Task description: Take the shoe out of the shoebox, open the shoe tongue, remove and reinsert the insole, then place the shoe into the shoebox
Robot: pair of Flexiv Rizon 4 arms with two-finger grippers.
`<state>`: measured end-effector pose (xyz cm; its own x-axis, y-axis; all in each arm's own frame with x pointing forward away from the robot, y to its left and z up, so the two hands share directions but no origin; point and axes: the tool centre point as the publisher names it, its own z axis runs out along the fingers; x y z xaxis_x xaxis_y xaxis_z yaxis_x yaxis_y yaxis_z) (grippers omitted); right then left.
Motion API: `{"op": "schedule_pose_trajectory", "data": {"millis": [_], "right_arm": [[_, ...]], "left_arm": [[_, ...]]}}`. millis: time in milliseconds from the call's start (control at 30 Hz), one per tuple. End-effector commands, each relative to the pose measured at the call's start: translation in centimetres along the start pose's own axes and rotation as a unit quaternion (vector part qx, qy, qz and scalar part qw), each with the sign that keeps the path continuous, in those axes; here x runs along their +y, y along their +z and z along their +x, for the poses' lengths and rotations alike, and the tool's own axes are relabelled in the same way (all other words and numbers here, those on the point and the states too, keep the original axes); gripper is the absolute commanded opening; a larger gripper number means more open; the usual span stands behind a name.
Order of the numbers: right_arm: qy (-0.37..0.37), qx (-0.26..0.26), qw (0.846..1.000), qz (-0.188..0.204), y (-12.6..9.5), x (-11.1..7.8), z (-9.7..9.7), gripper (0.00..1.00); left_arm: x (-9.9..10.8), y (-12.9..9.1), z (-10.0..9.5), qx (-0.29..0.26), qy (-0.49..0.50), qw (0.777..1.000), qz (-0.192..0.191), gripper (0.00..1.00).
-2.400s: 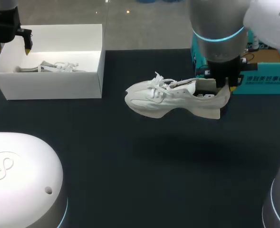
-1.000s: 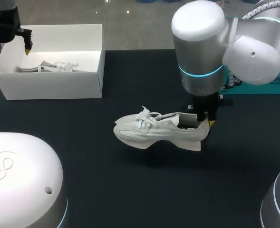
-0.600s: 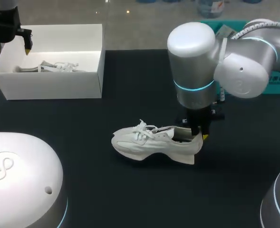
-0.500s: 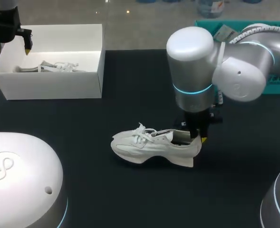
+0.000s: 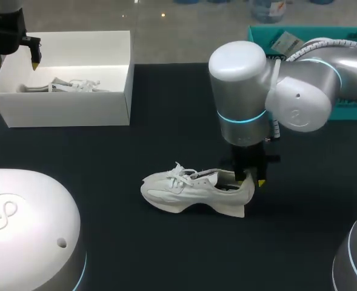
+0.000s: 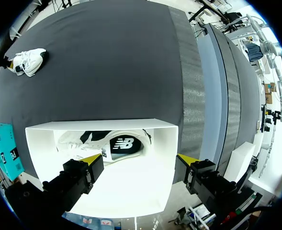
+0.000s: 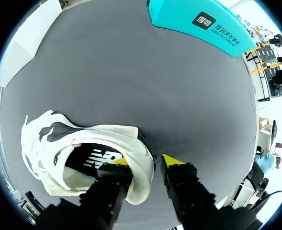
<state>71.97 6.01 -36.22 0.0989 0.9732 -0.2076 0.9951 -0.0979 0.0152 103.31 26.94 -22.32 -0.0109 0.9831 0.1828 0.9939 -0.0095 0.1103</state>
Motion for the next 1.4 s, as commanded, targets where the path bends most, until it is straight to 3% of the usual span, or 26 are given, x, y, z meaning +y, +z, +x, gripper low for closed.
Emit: {"op": "schedule_pose_trajectory", "data": {"millis": [33, 167, 267, 367, 467, 500, 1133, 1167, 1200, 1233, 1267, 1333, 1367, 1400], "right_arm": [[-0.013, 0.01, 1.0, -0.014, -2.9, -0.1, -0.6, 1.0], [-0.087, 0.06, 0.993, -0.044, -6.2, 0.1, -1.3, 1.0], [-0.195, 0.092, 0.972, -0.091, -8.2, -0.2, -2.1, 1.0], [-0.319, 0.134, 0.929, -0.132, -9.3, -1.4, -3.1, 1.0], [-0.423, 0.176, 0.868, -0.194, -10.1, -3.3, -4.7, 1.0], [-0.419, 0.172, 0.871, -0.191, -10.0, -3.7, -5.8, 1.0], [-0.419, 0.172, 0.871, -0.191, -10.0, -3.7, -5.8, 1.0], [-0.455, 0.148, 0.861, -0.174, -10.2, -3.1, -6.0, 1.0], [-0.482, 0.142, 0.843, -0.19, -10.4, -2.6, -6.1, 1.0], [-0.52, 0.148, 0.813, -0.216, -10.5, -2.2, -6.4, 1.0], [-0.534, 0.139, 0.806, -0.213, -10.5, -1.8, -6.8, 1.0], [-0.579, 0.135, 0.766, -0.243, -10.5, -1.1, -7.6, 1.0], [-0.581, 0.13, 0.766, -0.242, -10.3, -0.8, -8.2, 1.0], [-0.604, 0.127, 0.743, -0.257, -10.3, -0.6, -8.4, 1.0]], "left_arm": [[0.0, 0.0, 0.1, 0.0, 0.0, 1.0, 0.0, 1.0], [0.0, 0.0, 0.1, 0.0, 0.0, 1.0, 0.0, 1.0], [0.0, 0.0, 0.1, 0.0, 0.0, 1.0, 0.0, 1.0], [0.0, 0.0, 0.1, 0.0, 0.0, 1.0, 0.0, 1.0], [0.0, 0.0, 0.1, 0.0, 0.0, 1.0, 0.0, 1.0], [0.0, 0.0, 0.1, 0.0, 0.0, 1.0, 0.0, 1.0], [0.0, 0.0, 0.1, 0.0, 0.0, 1.0, 0.0, 1.0], [0.0, 0.0, 0.1, 0.0, 0.0, 1.0, 0.0, 1.0], [0.0, 0.0, 0.1, 0.0, 0.0, 1.0, 0.0, 1.0], [0.0, 0.0, 0.1, 0.0, 0.0, 1.0, 0.0, 1.0], [0.0, 0.0, 0.1, 0.0, 0.0, 1.0, 0.0, 1.0], [0.0, 0.0, 0.1, 0.0, 0.0, 1.0, 0.0, 1.0], [0.0, 0.0, 0.1, 0.0, 0.0, 1.0, 0.0, 1.0], [0.0, 0.0, 0.1, 0.0, 0.0, 1.0, 0.0, 1.0]]}}
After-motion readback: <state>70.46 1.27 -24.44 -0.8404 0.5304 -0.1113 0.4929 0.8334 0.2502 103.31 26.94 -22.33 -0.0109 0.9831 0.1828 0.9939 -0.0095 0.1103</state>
